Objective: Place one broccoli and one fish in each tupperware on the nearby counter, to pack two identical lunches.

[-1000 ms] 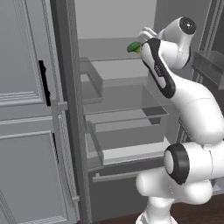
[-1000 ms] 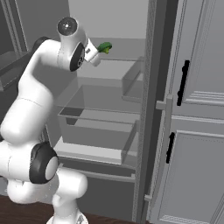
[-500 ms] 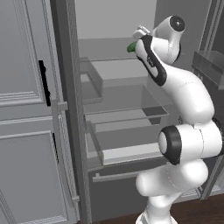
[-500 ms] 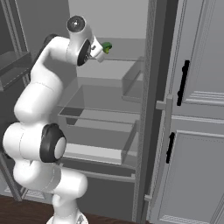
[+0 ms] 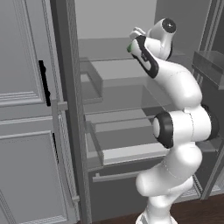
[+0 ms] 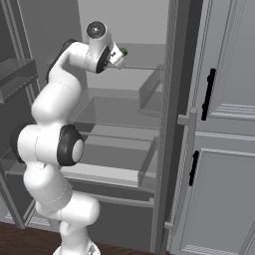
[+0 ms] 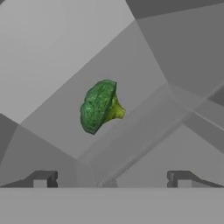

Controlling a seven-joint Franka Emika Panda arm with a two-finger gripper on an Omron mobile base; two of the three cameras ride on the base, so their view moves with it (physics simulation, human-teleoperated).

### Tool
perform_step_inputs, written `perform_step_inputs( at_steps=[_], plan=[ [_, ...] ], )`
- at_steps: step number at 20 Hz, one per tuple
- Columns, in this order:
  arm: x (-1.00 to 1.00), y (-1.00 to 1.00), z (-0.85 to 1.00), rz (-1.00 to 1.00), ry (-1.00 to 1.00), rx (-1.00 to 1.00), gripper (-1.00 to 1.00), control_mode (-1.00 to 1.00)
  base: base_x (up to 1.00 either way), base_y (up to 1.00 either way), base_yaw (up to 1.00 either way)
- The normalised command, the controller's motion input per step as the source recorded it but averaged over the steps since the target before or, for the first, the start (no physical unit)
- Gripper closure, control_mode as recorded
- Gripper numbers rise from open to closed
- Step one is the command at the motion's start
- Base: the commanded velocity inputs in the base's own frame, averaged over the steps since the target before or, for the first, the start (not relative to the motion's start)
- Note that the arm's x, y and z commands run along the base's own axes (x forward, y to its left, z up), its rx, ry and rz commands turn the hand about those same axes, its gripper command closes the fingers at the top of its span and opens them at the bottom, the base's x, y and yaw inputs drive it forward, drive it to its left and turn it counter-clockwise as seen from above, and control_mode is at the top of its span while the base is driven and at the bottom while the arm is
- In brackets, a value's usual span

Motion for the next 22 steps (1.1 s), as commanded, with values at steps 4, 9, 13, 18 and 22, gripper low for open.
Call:
perform_step_inputs(
  at_steps=[4,9,13,18,22],
  plan=[
    [0.55,-0.02,-0.09,0.00,0.00,0.00,-1.00,-1.00,0.00,0.00,0.00],
    [0.52,-0.04,-0.08,0.00,0.00,0.00,-1.00,-1.00,0.00,0.00,0.00],
    [0.53,-0.04,-0.07,0.00,0.00,0.00,-1.00,-1.00,0.00,0.00,0.00],
    [0.55,-0.03,-0.05,0.00,0.01,0.00,-1.00,-1.00,0.00,0.00,0.00],
    [0.55,-0.04,-0.02,0.00,0.02,0.00,-1.00,-1.00,0.00,0.00,0.00]
  ],
)
